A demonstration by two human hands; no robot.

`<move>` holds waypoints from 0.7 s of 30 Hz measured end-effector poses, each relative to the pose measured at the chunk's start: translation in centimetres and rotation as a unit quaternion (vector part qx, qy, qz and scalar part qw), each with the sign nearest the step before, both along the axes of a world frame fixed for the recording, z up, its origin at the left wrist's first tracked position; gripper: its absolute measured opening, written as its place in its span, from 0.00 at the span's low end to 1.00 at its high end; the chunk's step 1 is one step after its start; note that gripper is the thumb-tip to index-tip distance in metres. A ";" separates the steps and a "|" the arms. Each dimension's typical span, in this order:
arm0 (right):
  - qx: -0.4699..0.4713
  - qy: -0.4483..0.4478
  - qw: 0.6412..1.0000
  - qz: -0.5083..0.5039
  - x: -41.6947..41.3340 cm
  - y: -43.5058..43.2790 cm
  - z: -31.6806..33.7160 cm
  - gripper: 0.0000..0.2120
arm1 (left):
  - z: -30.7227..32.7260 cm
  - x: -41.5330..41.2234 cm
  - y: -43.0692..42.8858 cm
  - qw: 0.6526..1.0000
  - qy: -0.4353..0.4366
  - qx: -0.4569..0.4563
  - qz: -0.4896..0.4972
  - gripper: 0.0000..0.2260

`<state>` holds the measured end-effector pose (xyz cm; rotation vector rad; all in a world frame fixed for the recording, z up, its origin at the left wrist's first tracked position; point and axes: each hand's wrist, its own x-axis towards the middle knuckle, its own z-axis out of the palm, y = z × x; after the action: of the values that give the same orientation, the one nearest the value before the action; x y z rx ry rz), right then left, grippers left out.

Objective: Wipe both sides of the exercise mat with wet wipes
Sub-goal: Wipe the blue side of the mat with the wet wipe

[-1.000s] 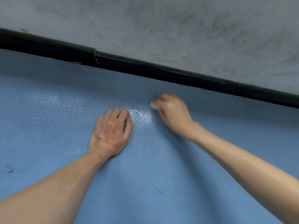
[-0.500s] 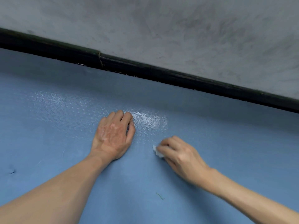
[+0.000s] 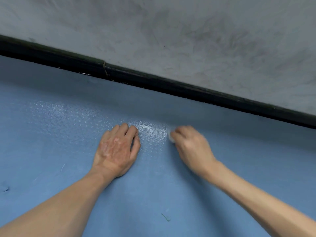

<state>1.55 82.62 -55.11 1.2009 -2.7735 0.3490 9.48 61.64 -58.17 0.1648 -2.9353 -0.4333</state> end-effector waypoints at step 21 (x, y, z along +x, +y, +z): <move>-0.012 -0.014 0.995 -0.101 -8.4 -3.2 0.4 0.20 | 0.1 0.1 0.1 1.000 -0.011 0.003 -0.005 0.10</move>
<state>-6.80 79.38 -54.68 0.9056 -2.8719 0.3819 9.57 61.73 -58.03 0.1553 -2.9585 -0.4438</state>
